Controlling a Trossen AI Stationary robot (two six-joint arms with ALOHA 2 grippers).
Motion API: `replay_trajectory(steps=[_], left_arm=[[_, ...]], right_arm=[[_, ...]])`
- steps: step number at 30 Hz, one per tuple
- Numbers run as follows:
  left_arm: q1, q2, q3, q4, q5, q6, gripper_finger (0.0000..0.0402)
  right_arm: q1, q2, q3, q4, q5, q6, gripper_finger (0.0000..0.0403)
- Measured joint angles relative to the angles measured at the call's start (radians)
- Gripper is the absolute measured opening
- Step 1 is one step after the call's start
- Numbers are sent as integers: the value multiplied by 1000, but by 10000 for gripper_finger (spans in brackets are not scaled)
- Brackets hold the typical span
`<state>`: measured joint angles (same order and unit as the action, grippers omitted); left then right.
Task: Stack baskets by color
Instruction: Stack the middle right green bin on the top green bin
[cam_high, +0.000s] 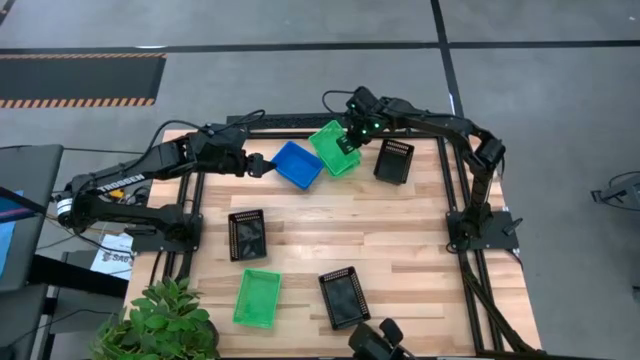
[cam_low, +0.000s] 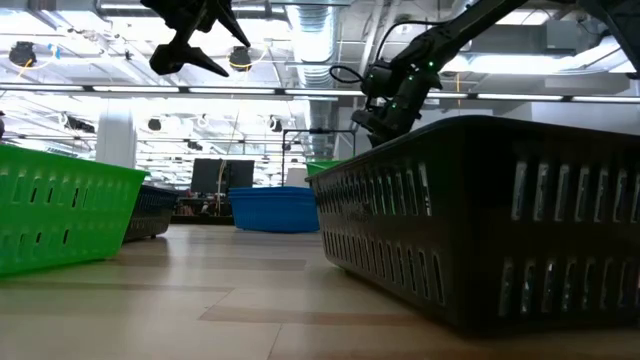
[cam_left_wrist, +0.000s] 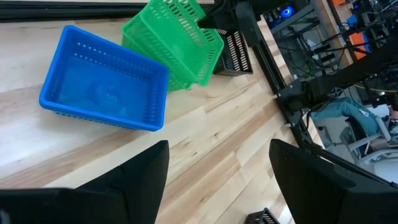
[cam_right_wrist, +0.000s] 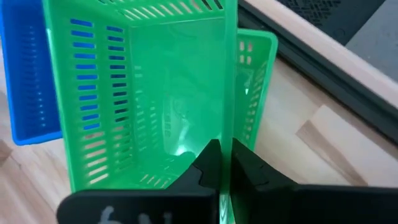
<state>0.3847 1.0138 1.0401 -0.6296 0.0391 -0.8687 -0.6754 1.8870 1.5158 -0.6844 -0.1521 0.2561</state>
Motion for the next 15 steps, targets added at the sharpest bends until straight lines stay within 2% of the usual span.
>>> replay_trajectory(steps=[15], left_arm=[[0, 0, 0, 0, -2, 1, 265]], right_arm=[[1, 0, 0, -7, 19, 8, 83]])
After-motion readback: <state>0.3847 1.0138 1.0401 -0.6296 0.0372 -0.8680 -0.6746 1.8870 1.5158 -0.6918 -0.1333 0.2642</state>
